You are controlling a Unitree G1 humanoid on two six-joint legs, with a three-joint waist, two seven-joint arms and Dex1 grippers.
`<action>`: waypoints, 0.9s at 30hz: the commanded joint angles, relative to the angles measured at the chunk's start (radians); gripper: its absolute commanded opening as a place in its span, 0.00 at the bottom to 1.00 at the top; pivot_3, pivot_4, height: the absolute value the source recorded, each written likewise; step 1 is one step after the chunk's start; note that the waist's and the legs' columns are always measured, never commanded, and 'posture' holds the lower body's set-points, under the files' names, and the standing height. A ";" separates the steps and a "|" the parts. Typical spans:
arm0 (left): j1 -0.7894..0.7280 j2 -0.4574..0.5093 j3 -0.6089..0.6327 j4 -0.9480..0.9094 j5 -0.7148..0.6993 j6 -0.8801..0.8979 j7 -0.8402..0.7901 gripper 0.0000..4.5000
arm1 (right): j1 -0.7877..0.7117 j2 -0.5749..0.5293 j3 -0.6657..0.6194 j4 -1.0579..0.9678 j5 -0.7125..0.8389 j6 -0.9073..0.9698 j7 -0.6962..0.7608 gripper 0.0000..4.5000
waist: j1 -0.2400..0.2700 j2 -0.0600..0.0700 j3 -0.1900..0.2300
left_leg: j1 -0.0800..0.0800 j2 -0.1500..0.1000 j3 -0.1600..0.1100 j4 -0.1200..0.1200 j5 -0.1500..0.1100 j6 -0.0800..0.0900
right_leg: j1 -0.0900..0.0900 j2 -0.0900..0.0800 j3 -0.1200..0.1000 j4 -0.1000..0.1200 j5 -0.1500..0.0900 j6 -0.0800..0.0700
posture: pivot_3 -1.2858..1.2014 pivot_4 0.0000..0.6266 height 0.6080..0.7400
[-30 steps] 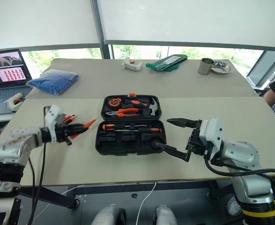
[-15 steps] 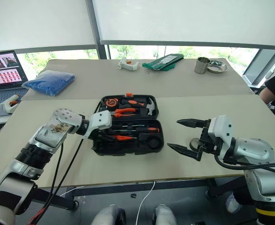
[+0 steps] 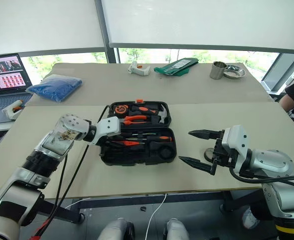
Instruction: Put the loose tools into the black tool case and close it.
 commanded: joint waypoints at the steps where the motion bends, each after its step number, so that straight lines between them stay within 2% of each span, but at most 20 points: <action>1: -0.020 0.024 -0.009 0.008 0.038 -0.017 -0.020 0.14 | -0.005 -0.003 -0.026 -0.019 0.016 -0.011 0.001 1.00 | -0.001 0.000 0.000 | 0.000 0.000 0.000 0.000 0.000 0.000 | 0.000 0.000 0.000 0.000 0.000 0.000 | 0.52 0.24 1.00; 9: -0.023 0.024 -0.052 0.062 0.098 -0.008 -0.048 0.14 | -0.014 -0.009 -0.012 -0.005 0.014 0.000 0.016 1.00 | -0.008 0.000 0.000 | 0.000 0.000 0.000 0.001 0.000 0.000 | 0.000 0.001 0.000 0.001 0.000 0.000 | 0.52 0.24 1.00; 14: -0.023 -0.019 -0.006 0.109 0.065 -0.023 -0.015 0.14 | -0.026 -0.003 0.002 -0.008 0.013 0.010 0.009 1.00 | -0.006 0.000 0.000 | 0.001 0.001 0.000 0.002 0.000 0.000 | 0.000 0.001 0.001 0.002 0.000 0.000 | 0.52 0.24 1.00; 16: -0.020 -0.012 0.012 0.122 0.070 -0.039 0.002 0.29 | -0.027 -0.001 0.004 -0.011 0.017 0.015 0.007 1.00 | -0.006 0.000 0.000 | 0.001 0.001 0.000 0.004 0.000 0.001 | 0.001 0.001 0.000 0.003 0.000 0.000 | 0.52 0.24 1.00; 21: 0.003 0.000 0.138 0.083 -0.085 -0.106 -0.083 0.66 | -0.020 -0.008 -0.010 -0.011 0.027 0.020 0.013 1.00 | -0.007 0.000 0.000 | -0.001 0.002 -0.001 0.007 -0.001 0.001 | 0.000 0.001 0.001 0.003 0.001 0.000 | 0.52 0.24 1.00; 27: 0.009 -0.021 0.236 0.110 -0.150 -0.221 -0.054 0.66 | -0.011 -0.017 -0.011 -0.008 0.037 0.033 0.027 1.00 | 0.000 0.000 0.000 | -0.002 0.001 -0.001 0.008 -0.001 0.002 | 0.000 0.000 0.000 0.003 0.002 0.000 | 0.52 0.24 1.00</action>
